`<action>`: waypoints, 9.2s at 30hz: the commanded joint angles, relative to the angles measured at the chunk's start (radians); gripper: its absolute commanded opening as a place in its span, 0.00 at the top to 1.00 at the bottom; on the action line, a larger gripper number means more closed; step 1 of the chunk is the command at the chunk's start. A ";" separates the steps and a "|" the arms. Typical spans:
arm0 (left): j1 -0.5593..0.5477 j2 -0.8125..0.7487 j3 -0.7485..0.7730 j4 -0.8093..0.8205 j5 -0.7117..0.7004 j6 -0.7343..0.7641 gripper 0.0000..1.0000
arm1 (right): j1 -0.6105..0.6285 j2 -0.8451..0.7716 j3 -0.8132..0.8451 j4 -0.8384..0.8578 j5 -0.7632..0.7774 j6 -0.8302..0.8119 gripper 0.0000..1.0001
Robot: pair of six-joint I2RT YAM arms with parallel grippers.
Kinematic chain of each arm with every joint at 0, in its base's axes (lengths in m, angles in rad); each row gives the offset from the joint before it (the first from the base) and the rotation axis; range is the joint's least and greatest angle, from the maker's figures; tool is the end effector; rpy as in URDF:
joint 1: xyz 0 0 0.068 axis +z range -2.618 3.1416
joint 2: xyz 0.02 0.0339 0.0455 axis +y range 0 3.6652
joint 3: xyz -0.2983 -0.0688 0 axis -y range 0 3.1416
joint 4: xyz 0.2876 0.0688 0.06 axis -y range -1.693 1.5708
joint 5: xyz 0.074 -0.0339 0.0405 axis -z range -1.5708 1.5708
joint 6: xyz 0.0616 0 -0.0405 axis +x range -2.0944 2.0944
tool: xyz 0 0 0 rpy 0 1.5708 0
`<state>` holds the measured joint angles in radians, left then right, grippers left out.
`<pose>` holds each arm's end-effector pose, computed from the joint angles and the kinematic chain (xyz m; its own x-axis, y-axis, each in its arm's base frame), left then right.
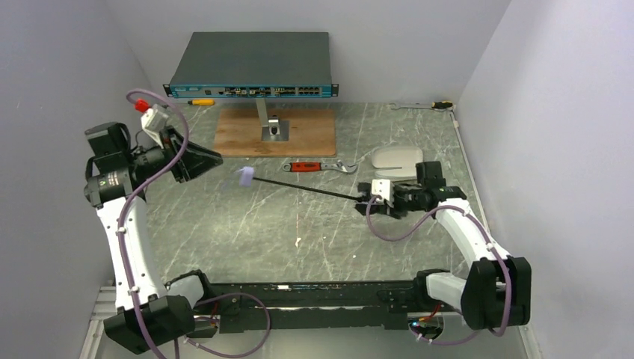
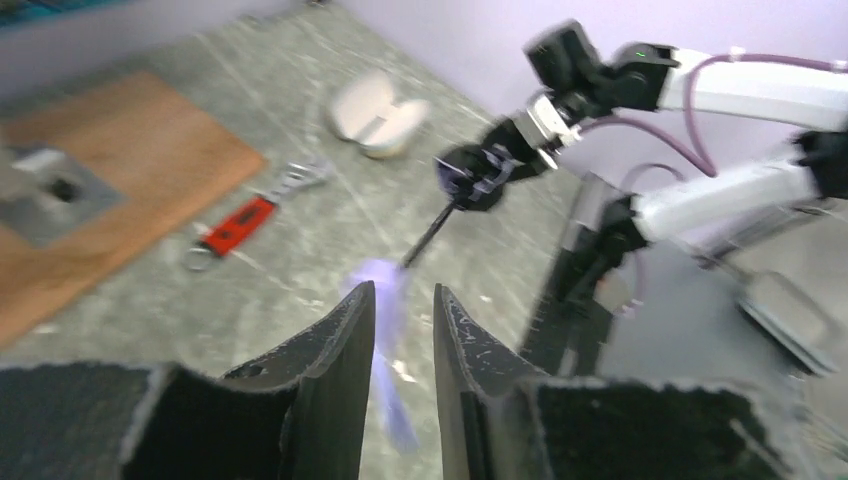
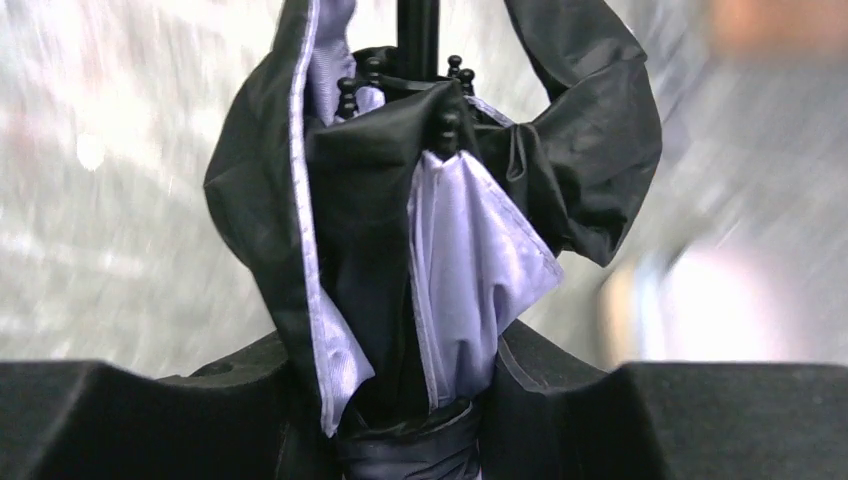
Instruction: Open the umbrella
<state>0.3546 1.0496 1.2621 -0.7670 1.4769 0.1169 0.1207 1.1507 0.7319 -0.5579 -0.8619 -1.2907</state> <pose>0.2161 0.0146 0.4495 -0.4016 -0.1370 -0.9055 0.8136 0.4005 -0.4215 0.2419 0.0764 0.2292 0.2533 -0.5995 -0.7592 -0.9288 0.0686 -0.3641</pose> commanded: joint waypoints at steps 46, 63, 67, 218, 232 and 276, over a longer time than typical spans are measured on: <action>-0.908 -0.003 -0.270 -0.103 -1.262 1.129 0.73 | 0.128 0.024 0.188 -0.514 0.182 0.172 1.00; -1.223 0.095 -0.246 0.126 -1.277 0.741 1.00 | 0.289 0.072 0.253 -0.291 0.079 0.451 1.00; -1.225 0.074 -0.265 0.173 -1.227 0.699 1.00 | 0.300 0.057 0.237 -0.251 0.062 0.483 1.00; -1.219 0.088 -0.134 0.014 -0.917 0.530 1.00 | 0.255 0.143 0.519 -0.135 -0.129 0.993 0.19; -1.025 0.258 0.068 -0.124 -0.630 0.310 1.00 | 0.514 -0.269 0.383 -0.049 0.227 0.724 0.34; -0.833 0.308 0.072 0.042 -0.436 0.058 1.00 | 0.871 -0.210 0.188 -0.085 0.319 0.538 1.00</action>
<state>-0.5365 1.3701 1.2976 -0.8787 0.9337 0.2550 0.9638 0.9546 0.9558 -0.4252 -0.4221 -0.7219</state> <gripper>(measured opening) 0.377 0.007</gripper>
